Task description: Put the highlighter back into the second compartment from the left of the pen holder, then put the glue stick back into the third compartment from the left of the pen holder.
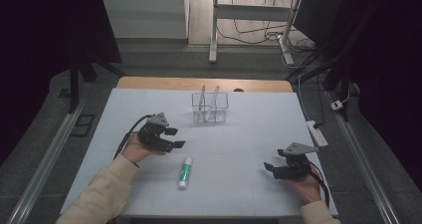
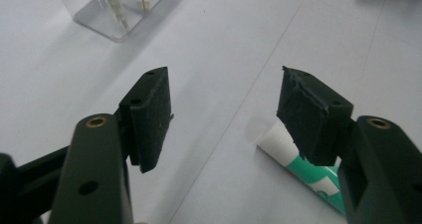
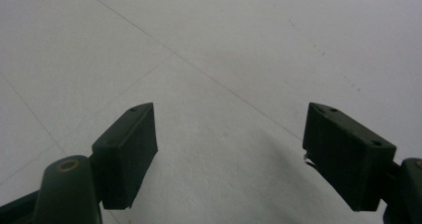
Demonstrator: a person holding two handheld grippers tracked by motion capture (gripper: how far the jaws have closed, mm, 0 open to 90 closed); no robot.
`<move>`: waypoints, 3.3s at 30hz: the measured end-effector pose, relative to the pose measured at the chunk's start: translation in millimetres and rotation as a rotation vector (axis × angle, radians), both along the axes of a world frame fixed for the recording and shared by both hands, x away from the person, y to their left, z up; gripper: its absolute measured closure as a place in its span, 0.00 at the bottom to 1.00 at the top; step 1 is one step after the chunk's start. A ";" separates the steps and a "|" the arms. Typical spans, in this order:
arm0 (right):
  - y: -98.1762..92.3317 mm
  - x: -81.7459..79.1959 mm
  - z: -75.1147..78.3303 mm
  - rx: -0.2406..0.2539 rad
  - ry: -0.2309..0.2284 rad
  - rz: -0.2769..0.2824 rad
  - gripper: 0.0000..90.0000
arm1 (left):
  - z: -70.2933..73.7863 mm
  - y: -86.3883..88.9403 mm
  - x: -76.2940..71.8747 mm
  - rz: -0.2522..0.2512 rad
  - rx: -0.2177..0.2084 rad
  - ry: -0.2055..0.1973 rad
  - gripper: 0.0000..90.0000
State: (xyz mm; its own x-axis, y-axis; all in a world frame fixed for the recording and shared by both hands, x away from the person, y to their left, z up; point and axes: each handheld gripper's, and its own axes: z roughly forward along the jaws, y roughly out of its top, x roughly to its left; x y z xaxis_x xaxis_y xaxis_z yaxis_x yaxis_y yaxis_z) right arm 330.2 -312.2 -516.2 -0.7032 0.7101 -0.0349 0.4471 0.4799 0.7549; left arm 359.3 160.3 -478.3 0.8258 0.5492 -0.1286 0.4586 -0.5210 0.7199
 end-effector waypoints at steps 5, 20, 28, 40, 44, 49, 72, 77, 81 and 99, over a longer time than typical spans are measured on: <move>0.3 -0.3 0.0 -0.001 -0.002 0.001 0.23 | -0.3 0.2 -4.4 0.004 0.010 0.013 0.39; 0.0 -0.7 0.9 0.000 -0.005 0.004 0.23 | -3.0 -6.4 -19.2 0.036 0.041 0.068 0.35; -0.8 -1.1 2.4 0.007 -0.013 0.003 0.23 | -8.5 -16.0 -22.8 0.039 0.060 0.094 0.33; -1.3 -0.7 3.4 0.010 -0.014 0.007 0.23 | -11.2 -27.9 -24.2 0.051 0.069 0.108 0.33; -1.3 0.0 3.1 0.011 -0.015 0.010 0.23 | -12.5 -34.3 -25.1 0.057 0.081 0.119 0.33; -0.4 0.9 2.8 0.015 -0.022 0.014 0.23 | -14.7 -41.7 -27.4 0.057 0.099 0.129 0.33; 1.1 0.8 3.1 0.012 -0.021 0.026 0.23 | -33.3 -62.7 -31.2 0.105 0.223 0.214 0.34; 1.2 1.1 2.8 0.011 -0.020 0.024 0.23 | -35.1 -65.4 -31.9 0.107 0.238 0.218 0.42; 1.3 1.0 2.9 0.010 -0.022 0.024 0.23 | -36.5 -69.0 -32.1 0.101 0.246 0.222 0.48; 3.0 0.7 2.8 0.006 -0.024 0.026 0.23 | -32.6 -83.9 -26.8 0.063 0.382 0.183 0.65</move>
State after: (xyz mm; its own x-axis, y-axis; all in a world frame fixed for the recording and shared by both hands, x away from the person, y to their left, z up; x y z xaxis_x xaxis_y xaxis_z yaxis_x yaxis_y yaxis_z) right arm 330.9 -309.2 -513.5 -0.7204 0.6919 -0.0479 0.4165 0.4868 0.7678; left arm 332.5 76.4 -510.9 0.7715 0.6345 -0.0471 0.6002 -0.7012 0.3848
